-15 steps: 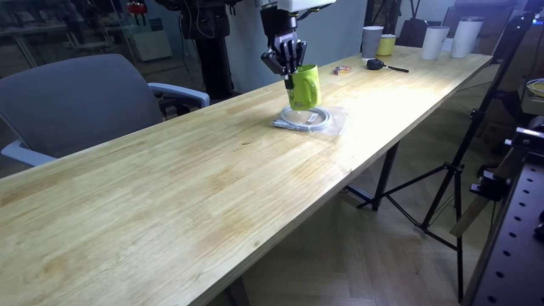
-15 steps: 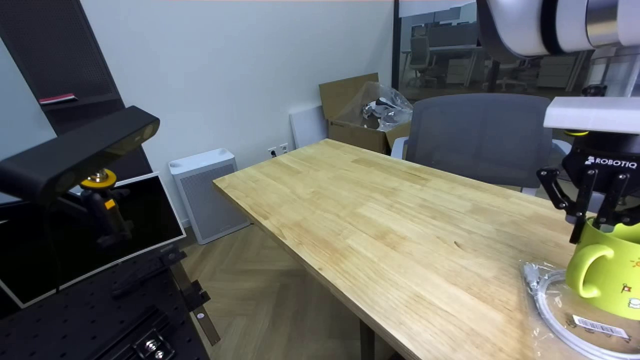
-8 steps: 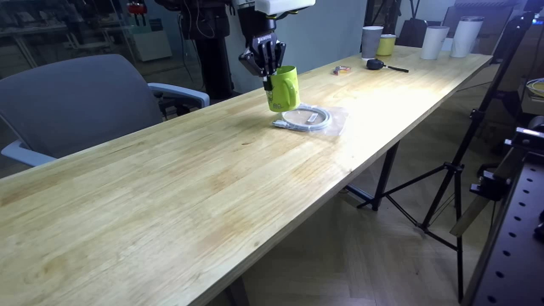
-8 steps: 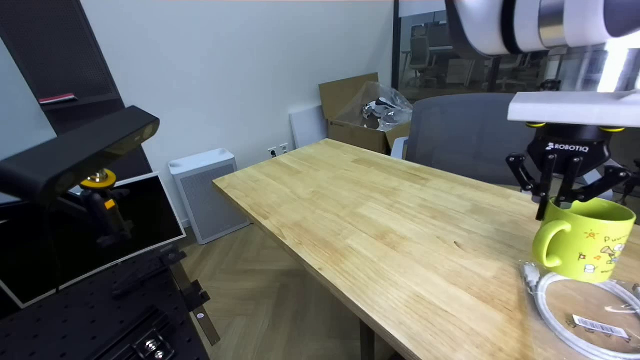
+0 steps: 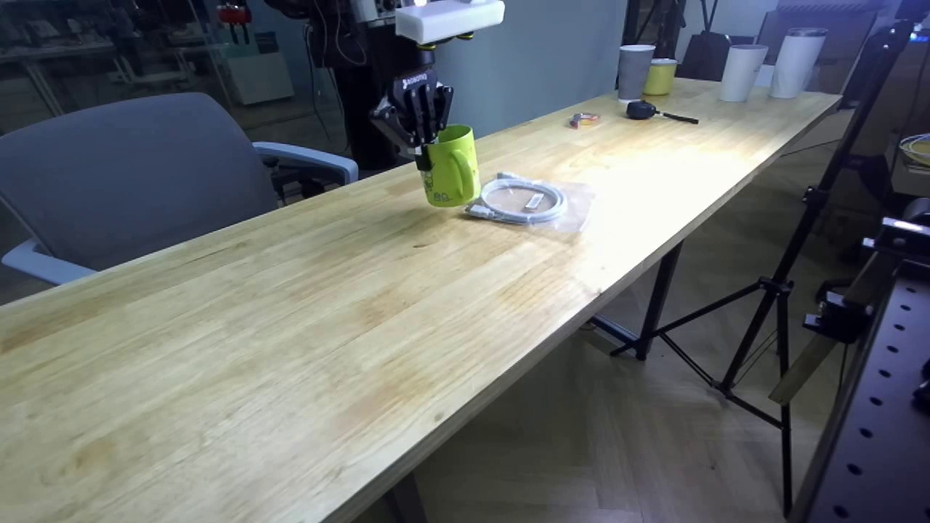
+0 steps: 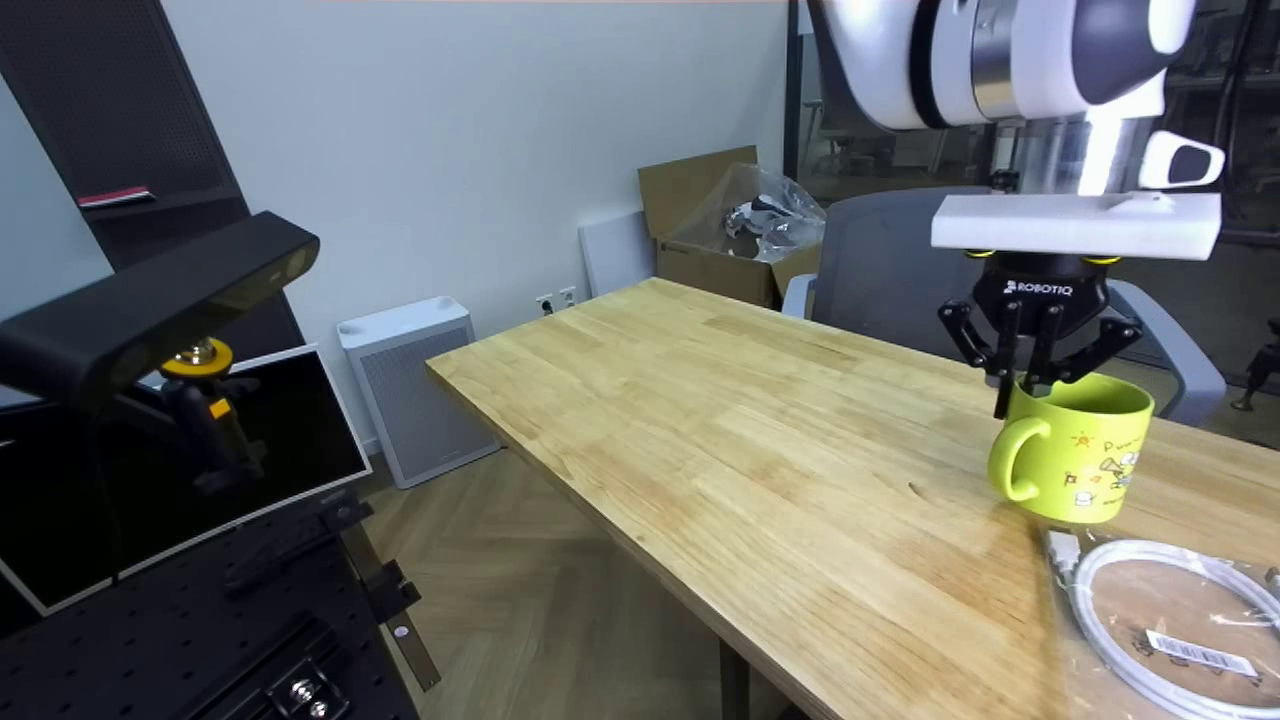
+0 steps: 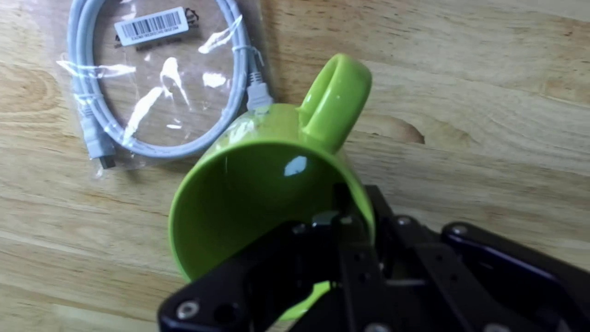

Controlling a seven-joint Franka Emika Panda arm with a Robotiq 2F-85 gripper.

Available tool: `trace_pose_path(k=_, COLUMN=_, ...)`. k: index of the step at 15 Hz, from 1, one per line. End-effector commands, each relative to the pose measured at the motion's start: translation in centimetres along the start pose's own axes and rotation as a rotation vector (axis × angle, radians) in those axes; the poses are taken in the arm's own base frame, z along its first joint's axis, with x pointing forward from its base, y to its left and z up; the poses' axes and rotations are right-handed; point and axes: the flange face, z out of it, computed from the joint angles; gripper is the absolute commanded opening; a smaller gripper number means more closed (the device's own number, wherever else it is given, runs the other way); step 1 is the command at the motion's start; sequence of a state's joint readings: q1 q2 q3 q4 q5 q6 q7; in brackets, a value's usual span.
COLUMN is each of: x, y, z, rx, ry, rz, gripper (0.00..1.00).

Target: Move the green cup to the left

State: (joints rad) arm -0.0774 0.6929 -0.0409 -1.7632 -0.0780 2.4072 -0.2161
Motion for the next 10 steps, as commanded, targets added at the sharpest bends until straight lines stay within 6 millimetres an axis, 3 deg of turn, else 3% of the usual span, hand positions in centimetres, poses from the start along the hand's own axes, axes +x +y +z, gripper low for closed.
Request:
trace_pose_path(k=1, x=-0.3, y=-2.3, z=-0.9, rx=-0.019, ry=0.016, rz=-0.012, gripper=0.02)
trace_pose_path(k=6, x=-0.5, y=-5.4, z=0.0, rx=-0.023, ry=0.011, rz=-0.060, gripper=0.02)
trace_pose_path(k=10, x=-0.8, y=-6.5, z=0.8, rx=-0.028, ry=0.015, rz=-0.079, gripper=0.02)
